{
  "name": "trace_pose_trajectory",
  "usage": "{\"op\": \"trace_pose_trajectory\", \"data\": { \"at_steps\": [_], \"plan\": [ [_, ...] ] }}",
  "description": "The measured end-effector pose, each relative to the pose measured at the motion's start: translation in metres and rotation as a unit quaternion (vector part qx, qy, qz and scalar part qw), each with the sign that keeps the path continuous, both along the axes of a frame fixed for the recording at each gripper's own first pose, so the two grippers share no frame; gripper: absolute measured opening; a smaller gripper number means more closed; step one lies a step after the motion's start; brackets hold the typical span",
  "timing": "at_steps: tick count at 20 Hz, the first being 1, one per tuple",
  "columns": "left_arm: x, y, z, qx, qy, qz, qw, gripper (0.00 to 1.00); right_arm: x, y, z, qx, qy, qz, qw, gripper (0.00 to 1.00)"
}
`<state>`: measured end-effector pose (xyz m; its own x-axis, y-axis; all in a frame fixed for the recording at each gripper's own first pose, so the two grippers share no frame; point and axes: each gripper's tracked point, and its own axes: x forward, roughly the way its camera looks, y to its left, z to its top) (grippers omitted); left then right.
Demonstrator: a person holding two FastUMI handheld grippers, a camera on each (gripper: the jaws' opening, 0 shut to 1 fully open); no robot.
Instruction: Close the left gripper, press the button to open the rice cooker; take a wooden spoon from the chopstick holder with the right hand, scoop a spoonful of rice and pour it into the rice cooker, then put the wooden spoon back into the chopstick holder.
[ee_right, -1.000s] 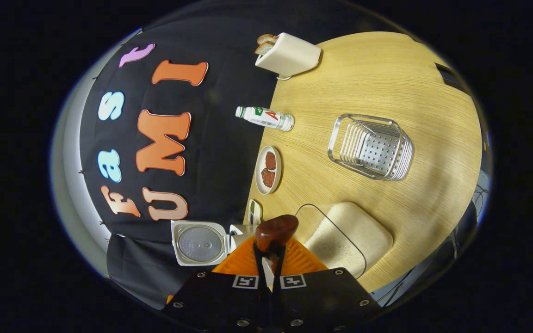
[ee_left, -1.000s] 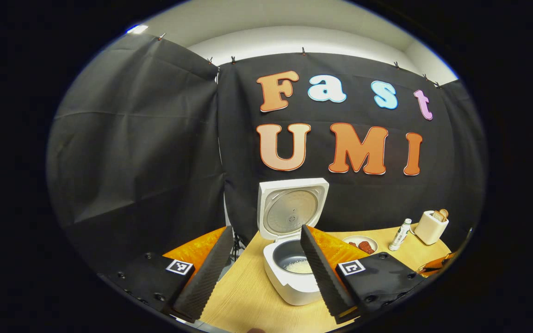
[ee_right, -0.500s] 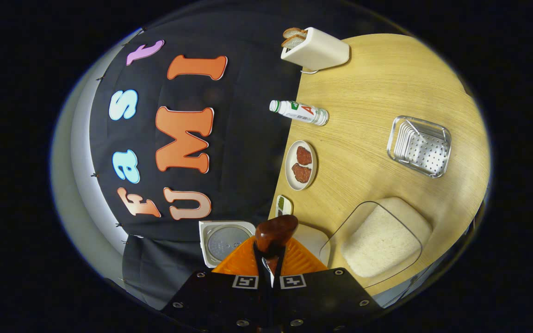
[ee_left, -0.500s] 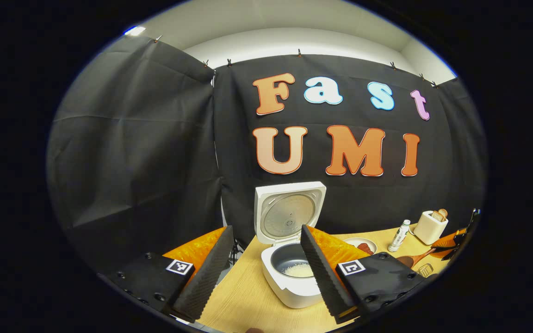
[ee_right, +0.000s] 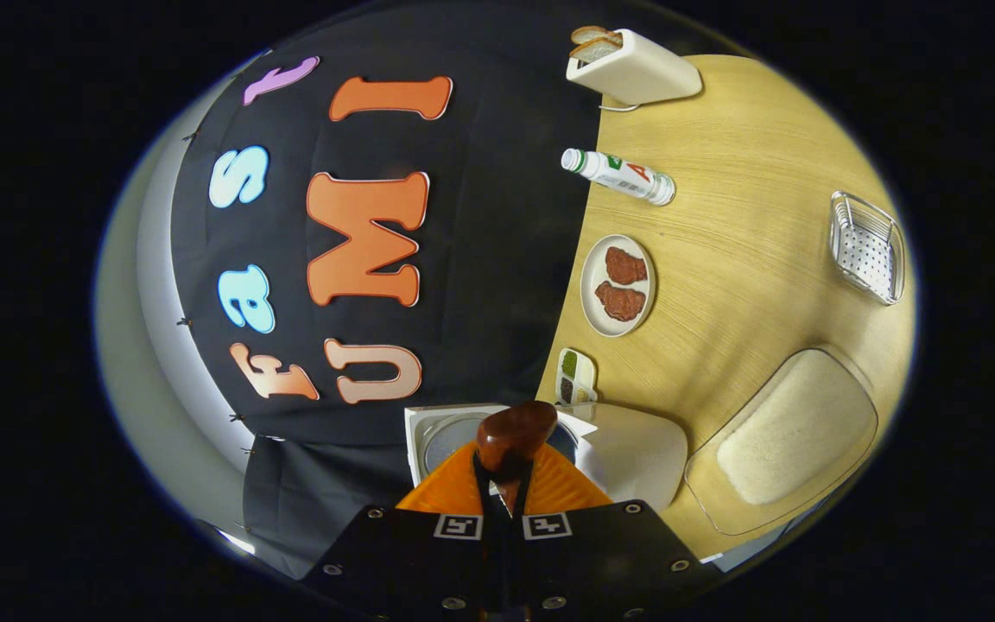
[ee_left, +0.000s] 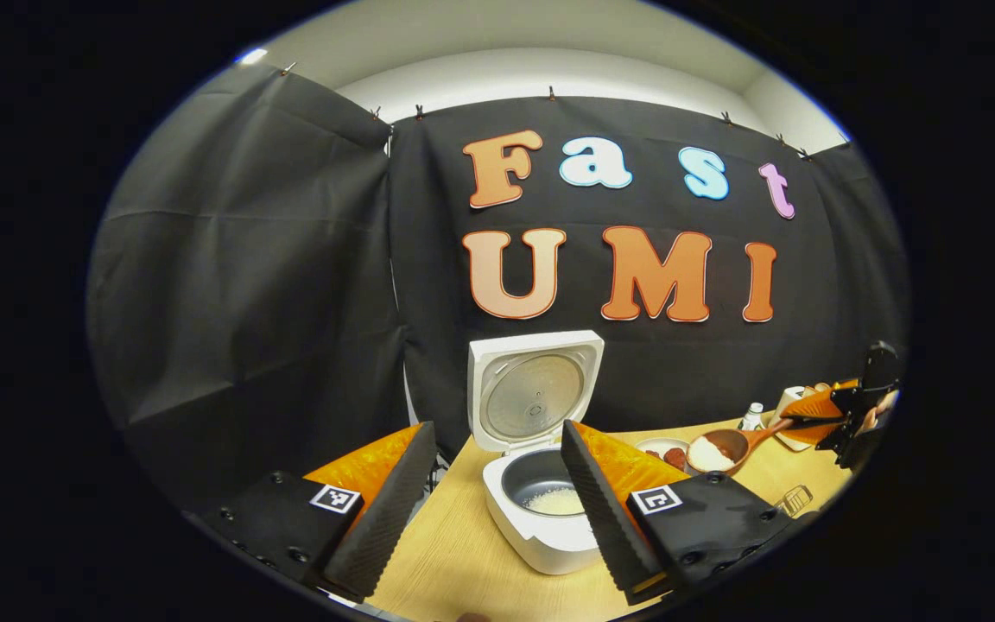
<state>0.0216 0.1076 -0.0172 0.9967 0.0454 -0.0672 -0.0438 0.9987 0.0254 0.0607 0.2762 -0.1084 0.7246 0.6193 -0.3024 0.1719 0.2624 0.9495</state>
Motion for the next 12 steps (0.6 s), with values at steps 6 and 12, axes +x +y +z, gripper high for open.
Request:
{"op": "trace_pose_trajectory", "data": {
  "at_steps": [6,12],
  "plan": [
    [0.008,0.001,-0.008,-0.008,0.008,-0.007,1.0,1.0,0.032,0.054,0.014,-0.011,-0.017,0.013,1.0,0.03],
    [0.011,0.003,-0.007,-0.003,0.002,-0.022,1.0,1.0,0.059,0.097,0.014,-0.025,-0.025,0.025,0.999,0.03]
  ]
}}
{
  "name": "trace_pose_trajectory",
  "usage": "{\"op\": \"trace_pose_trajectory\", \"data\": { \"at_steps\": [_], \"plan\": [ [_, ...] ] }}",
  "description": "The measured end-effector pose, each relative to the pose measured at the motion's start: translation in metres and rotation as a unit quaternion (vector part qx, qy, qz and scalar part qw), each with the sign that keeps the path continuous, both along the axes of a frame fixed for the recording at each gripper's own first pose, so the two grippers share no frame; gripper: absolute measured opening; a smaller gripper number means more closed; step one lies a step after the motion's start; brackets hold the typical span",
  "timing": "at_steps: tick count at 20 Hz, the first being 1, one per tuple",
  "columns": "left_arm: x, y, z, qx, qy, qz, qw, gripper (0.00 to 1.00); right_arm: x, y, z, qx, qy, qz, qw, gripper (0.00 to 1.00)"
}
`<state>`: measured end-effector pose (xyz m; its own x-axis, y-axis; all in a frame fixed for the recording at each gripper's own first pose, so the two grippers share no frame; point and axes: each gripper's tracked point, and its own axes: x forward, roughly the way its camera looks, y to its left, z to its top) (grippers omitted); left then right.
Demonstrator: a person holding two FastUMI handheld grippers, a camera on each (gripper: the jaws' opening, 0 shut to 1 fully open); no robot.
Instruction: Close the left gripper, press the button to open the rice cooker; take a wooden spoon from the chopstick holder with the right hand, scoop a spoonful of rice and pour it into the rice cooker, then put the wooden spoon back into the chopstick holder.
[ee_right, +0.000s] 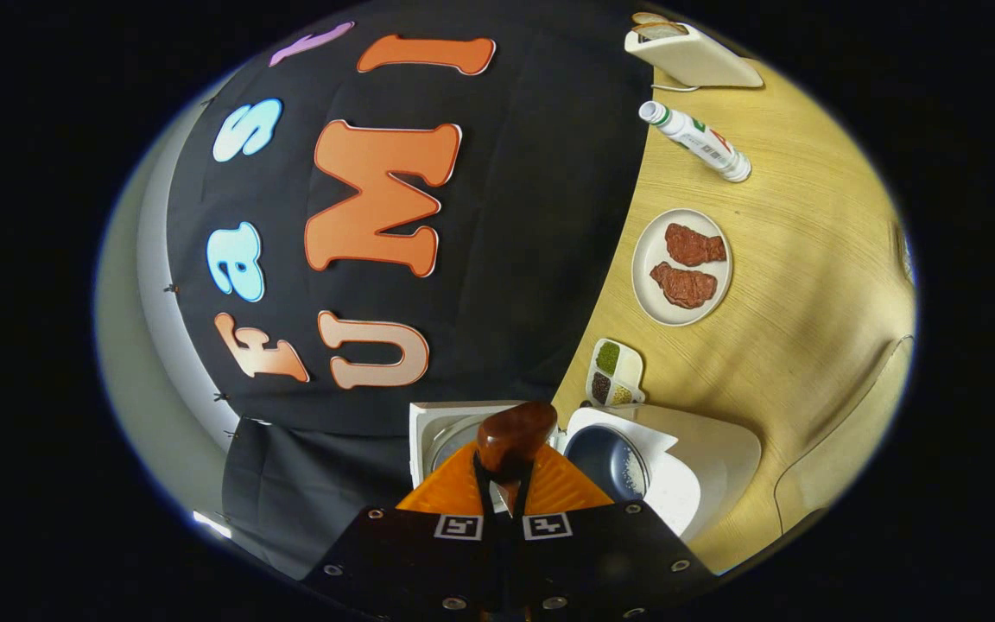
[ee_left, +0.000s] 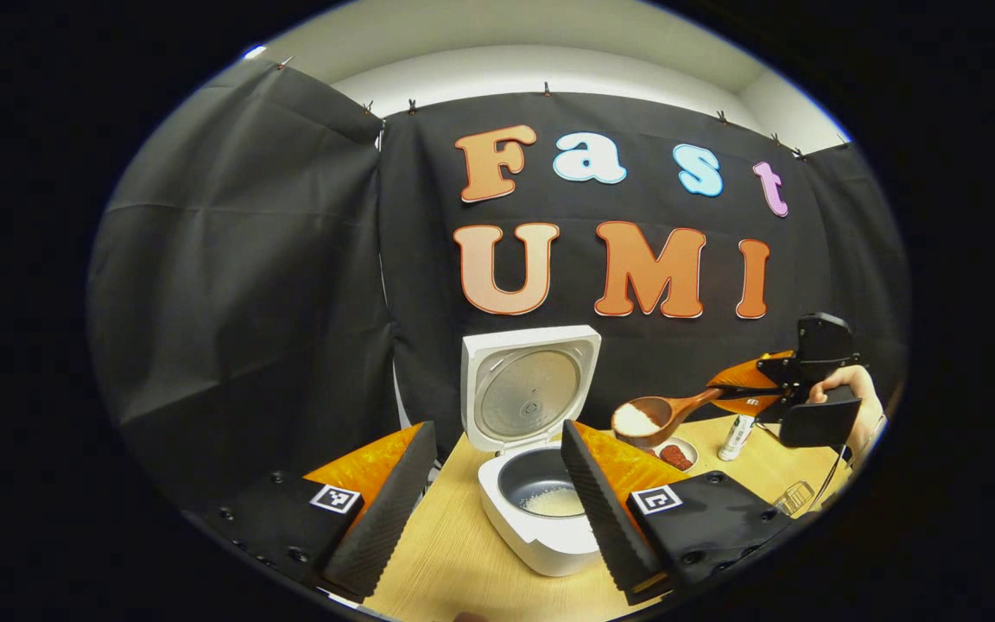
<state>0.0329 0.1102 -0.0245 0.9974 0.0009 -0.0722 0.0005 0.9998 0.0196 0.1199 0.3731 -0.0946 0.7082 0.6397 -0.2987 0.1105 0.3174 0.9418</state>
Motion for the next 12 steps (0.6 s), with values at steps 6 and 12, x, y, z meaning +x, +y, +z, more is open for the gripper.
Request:
{"op": "trace_pose_trajectory", "data": {
  "at_steps": [6,12],
  "plan": [
    [0.009,0.004,-0.003,-0.002,0.0,0.001,1.0,0.98,0.016,0.027,0.003,-0.064,-0.048,0.007,0.997,0.03],
    [0.011,0.008,-0.009,-0.007,0.005,0.003,1.0,0.98,0.018,0.039,-0.007,-0.128,-0.083,0.021,0.988,0.03]
  ]
}}
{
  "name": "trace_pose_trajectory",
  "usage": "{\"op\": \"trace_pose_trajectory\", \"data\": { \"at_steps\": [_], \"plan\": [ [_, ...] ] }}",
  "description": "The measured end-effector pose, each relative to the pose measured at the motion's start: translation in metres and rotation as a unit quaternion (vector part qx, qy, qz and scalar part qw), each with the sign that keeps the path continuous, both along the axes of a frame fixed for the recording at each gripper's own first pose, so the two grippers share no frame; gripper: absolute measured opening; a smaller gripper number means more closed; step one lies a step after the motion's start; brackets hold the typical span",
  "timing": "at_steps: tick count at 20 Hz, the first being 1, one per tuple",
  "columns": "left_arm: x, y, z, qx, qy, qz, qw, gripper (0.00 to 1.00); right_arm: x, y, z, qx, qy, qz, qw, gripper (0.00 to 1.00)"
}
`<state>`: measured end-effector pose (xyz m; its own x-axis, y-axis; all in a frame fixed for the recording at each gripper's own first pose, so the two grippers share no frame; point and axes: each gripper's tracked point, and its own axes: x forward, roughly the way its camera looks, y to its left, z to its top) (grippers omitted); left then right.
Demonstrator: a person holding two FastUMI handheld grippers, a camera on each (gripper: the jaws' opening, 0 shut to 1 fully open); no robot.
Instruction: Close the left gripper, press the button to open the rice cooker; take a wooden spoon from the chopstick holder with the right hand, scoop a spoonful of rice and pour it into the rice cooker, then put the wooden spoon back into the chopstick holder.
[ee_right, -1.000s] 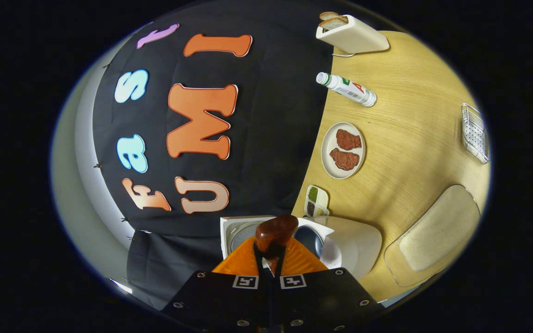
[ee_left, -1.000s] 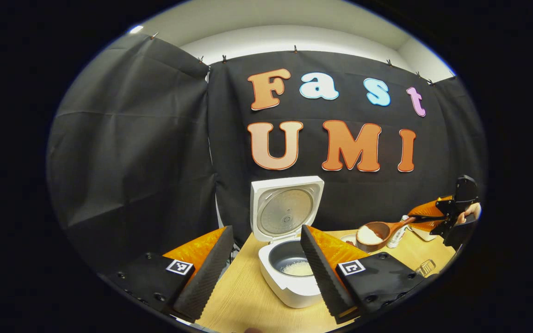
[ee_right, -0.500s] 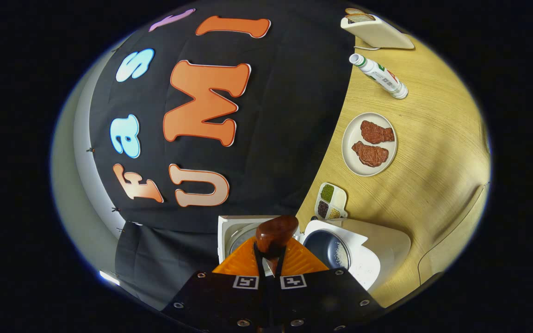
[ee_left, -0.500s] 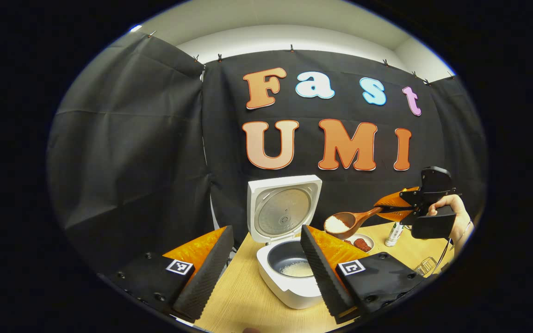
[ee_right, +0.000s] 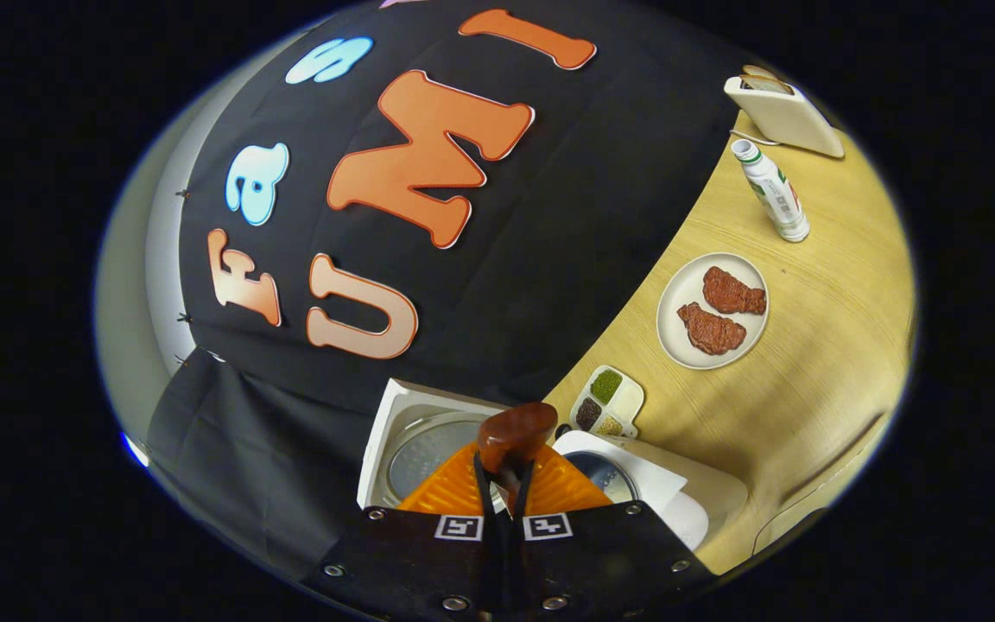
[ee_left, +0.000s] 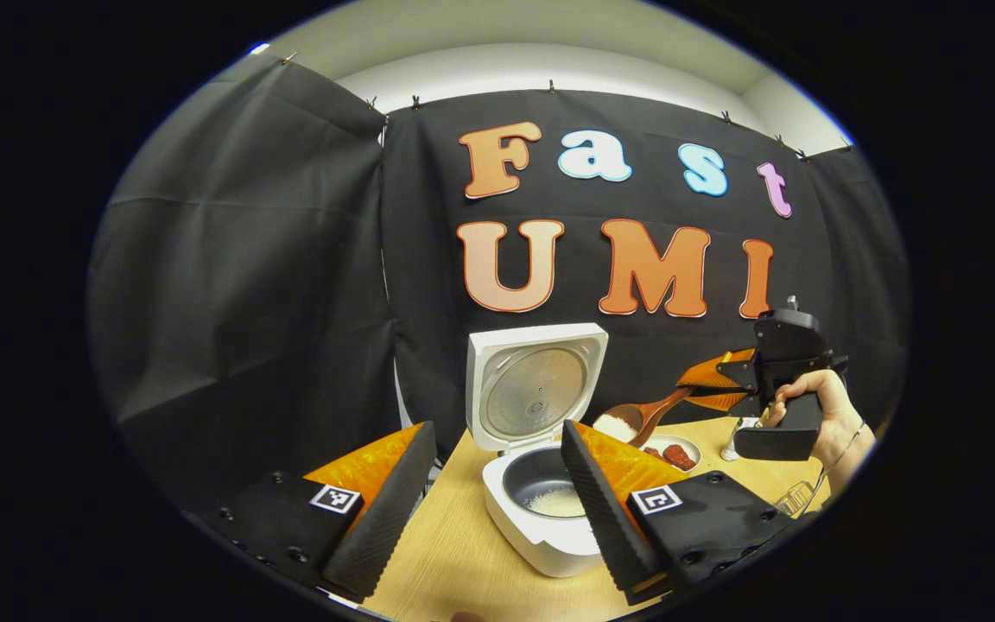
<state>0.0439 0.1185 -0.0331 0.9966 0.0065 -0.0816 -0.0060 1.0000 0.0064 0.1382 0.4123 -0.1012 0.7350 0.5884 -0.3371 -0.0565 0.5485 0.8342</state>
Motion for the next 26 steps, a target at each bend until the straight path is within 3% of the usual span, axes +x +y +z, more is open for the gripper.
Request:
{"op": "trace_pose_trajectory", "data": {
  "at_steps": [7,15,26],
  "plan": [
    [0.0,0.003,-0.004,-0.001,0.002,0.002,1.0,0.98,0.0,0.008,0.001,-0.063,-0.059,0.013,0.996,0.02],
    [-0.003,0.005,-0.003,0.0,0.0,0.006,1.0,0.98,-0.008,0.02,0.016,-0.091,-0.11,0.034,0.989,0.03],
    [-0.005,0.01,-0.006,-0.001,0.002,0.009,1.0,0.98,-0.017,0.043,0.034,-0.173,-0.217,0.07,0.958,0.03]
  ]
}}
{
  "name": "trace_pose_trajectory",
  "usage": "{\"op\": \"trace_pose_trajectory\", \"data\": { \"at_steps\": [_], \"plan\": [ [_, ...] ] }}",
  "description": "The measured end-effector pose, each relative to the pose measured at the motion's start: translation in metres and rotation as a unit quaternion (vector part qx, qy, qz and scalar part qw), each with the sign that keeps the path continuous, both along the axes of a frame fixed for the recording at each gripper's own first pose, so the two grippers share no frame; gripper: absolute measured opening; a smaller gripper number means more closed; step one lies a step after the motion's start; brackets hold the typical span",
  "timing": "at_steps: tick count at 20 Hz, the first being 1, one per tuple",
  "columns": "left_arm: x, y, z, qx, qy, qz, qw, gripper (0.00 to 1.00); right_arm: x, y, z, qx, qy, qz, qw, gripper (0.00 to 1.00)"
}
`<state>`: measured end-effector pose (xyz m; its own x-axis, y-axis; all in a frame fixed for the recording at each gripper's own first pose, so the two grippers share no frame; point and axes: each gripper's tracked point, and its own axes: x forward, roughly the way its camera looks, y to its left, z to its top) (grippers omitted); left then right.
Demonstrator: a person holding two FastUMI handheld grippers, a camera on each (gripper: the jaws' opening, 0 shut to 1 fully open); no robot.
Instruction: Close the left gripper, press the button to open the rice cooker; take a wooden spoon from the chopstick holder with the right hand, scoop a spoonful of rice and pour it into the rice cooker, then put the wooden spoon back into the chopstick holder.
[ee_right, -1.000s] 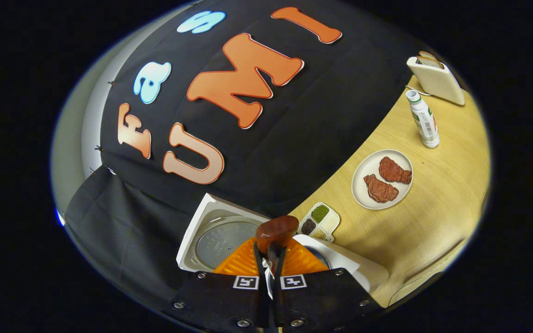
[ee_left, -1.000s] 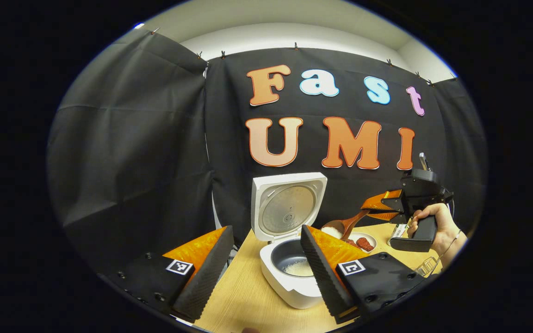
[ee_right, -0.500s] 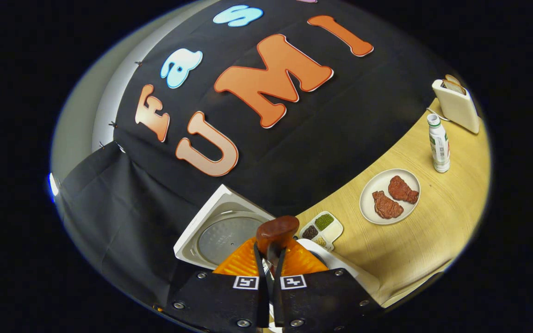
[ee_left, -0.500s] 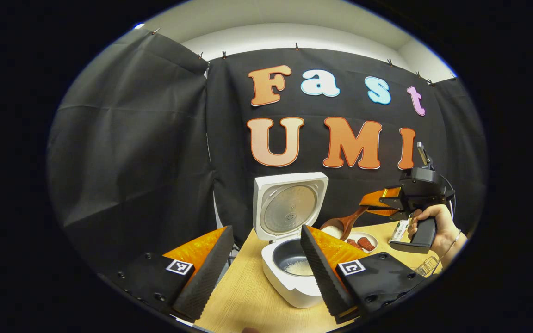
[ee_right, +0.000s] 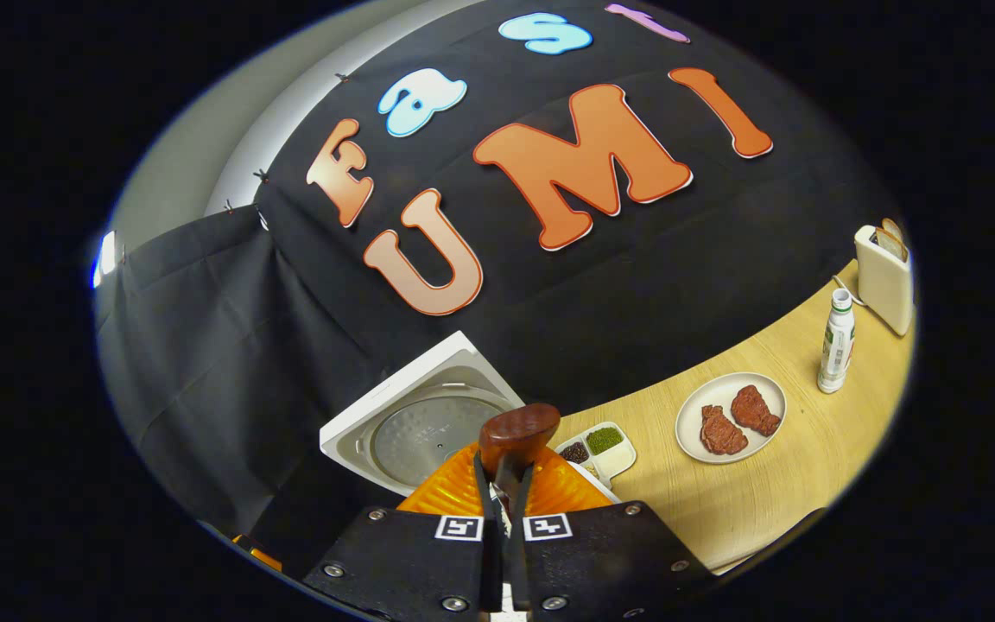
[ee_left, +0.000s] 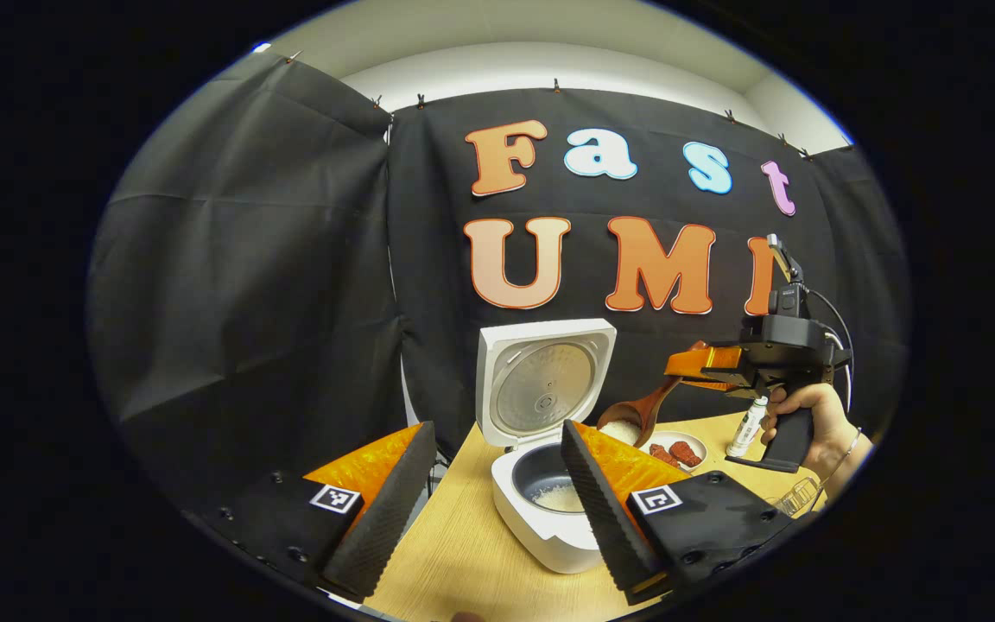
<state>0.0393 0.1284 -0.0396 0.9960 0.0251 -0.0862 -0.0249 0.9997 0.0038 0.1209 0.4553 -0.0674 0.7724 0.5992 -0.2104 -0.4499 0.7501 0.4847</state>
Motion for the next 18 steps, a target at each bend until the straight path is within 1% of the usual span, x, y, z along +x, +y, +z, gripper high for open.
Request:
{"op": "trace_pose_trajectory", "data": {
  "at_steps": [2,3,4,5,7,10,12,13,18],
  "plan": [
    [0.0,0.003,-0.001,0.0,0.0,0.003,1.0,0.98,-0.003,0.004,0.0,-0.013,-0.019,0.006,1.0,0.03],
    [0.0,0.003,-0.002,0.001,0.001,0.004,1.0,1.0,-0.003,0.005,0.0,-0.018,-0.025,0.009,0.999,0.03],
    [0.0,0.005,-0.003,0.001,0.002,0.005,1.0,0.98,-0.004,0.006,-0.001,-0.023,-0.031,0.011,0.999,0.03],
    [-0.001,0.004,-0.004,0.001,0.003,0.006,1.0,1.0,-0.004,0.008,-0.003,-0.028,-0.036,0.013,0.999,0.03],
    [-0.002,0.004,-0.005,0.001,0.005,0.006,1.0,1.0,-0.004,0.01,-0.004,-0.041,-0.051,0.018,0.998,0.03],
    [0.001,0.005,-0.006,0.001,0.006,0.007,1.0,1.0,-0.007,0.015,-0.007,-0.069,-0.082,0.027,0.994,0.03],
    [0.0,0.004,-0.006,0.0,0.007,0.008,1.0,0.98,-0.008,0.017,-0.009,-0.086,-0.101,0.034,0.991,0.03],
    [0.0,0.003,-0.006,0.0,0.007,0.008,1.0,1.0,-0.009,0.018,-0.011,-0.091,-0.106,0.037,0.989,0.03],
    [-0.001,0.002,-0.005,0.004,0.005,0.009,1.0,1.0,-0.011,0.02,-0.017,-0.114,-0.127,0.05,0.984,0.03]
  ]
}}
